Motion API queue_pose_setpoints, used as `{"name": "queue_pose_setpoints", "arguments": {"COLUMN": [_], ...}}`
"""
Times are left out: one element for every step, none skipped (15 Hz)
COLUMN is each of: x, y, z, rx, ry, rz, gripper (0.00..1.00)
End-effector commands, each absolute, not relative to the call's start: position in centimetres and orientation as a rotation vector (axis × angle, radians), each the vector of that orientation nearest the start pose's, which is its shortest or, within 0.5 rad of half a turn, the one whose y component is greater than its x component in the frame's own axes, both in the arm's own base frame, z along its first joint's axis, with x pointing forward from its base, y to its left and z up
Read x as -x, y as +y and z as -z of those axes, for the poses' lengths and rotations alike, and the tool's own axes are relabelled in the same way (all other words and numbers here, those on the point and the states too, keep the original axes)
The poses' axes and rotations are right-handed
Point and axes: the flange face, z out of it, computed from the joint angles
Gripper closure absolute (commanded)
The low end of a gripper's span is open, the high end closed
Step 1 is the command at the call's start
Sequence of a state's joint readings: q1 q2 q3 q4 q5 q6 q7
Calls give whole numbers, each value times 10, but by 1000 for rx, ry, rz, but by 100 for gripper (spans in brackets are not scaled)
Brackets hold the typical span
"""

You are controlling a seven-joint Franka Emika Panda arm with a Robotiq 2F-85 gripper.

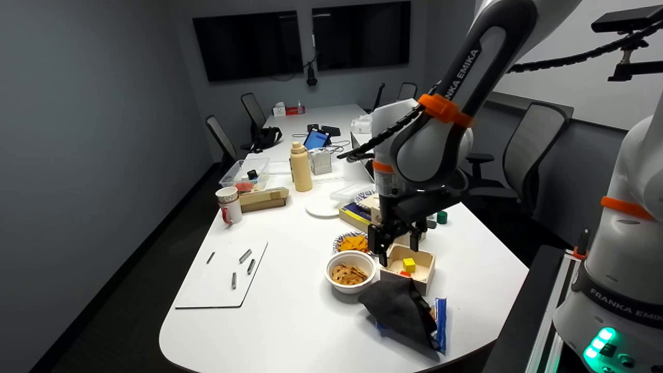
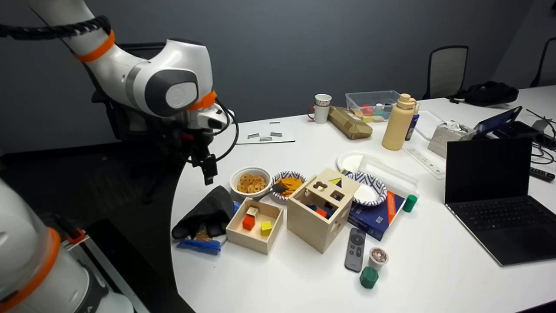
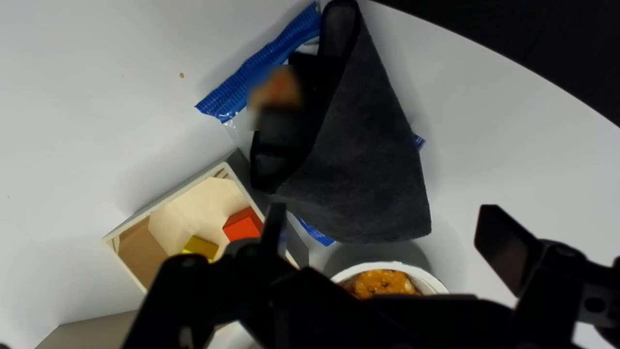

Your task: Pick up the black cloth and wipe the table

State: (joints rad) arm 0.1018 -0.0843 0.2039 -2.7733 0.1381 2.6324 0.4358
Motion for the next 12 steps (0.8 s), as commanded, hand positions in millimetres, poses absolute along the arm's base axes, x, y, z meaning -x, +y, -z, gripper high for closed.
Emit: {"name": "queue_pose_setpoints", "arguments": {"x": [-361,-359,-358,-358,-358,-358,-359,-361,-362,-365,-367,-370], "y": [103,102,102,101,99,101,100,98,98,97,96,96], "z": [-202,-195,-188,-182,-176,-170,-165,-160,-156,-151,-147,-142], "rx": [3062,3055,3049,3042,3036,3029,3026,3026,3023,3020,3019,3018], "ry": [345,327,310,286,267,246,229,214,194,176,156,134], "rz": [-169,-187,-201,-205,-211,-215,-221,-229,-232,-237,-244,-257], "gripper": [0,0,0,0,0,0,0,0,0,0,0,0]}}
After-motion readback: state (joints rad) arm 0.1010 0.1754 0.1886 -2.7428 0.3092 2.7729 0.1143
